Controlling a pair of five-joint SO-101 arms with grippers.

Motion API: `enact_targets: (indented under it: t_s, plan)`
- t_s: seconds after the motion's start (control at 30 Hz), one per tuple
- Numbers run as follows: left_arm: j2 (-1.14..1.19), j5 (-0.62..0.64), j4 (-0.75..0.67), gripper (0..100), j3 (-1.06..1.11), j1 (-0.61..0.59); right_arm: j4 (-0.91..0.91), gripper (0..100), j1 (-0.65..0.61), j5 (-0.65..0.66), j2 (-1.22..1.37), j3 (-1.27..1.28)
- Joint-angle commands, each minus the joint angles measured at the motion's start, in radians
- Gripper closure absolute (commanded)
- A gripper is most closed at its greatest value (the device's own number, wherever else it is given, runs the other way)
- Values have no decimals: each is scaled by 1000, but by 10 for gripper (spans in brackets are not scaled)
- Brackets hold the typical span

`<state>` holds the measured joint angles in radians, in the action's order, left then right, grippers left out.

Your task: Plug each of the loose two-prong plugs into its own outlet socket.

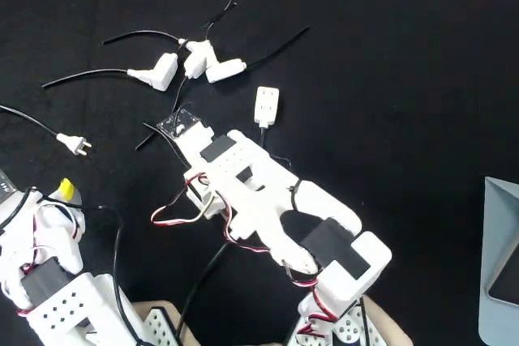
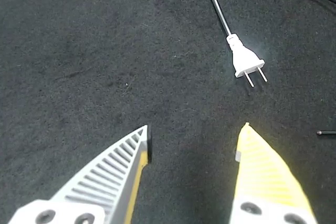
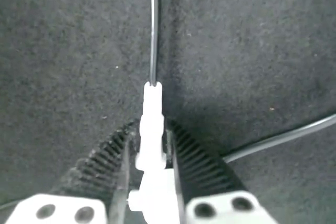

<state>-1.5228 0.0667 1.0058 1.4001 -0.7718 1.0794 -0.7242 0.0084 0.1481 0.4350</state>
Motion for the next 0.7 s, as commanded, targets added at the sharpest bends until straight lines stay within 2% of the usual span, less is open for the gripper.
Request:
enact_targets:
  t_s: [0.0,0.2,0.27,0.5,0.67]
  plan:
    - [-8,3,-21,733,-8,-1,31,986,3,-3,-148,-22]
    - [-8,3,-21,733,-16,2,49,986,2,-40,-484,62]
    - [-8,3,-21,733,-22,36,29,986,0,-54,-599,113]
    - [0,3,-21,728,-143,292,-129,986,-3,-54,-928,341]
    - [2,3,-23,728,-222,510,-199,987,-75,-46,-1138,486]
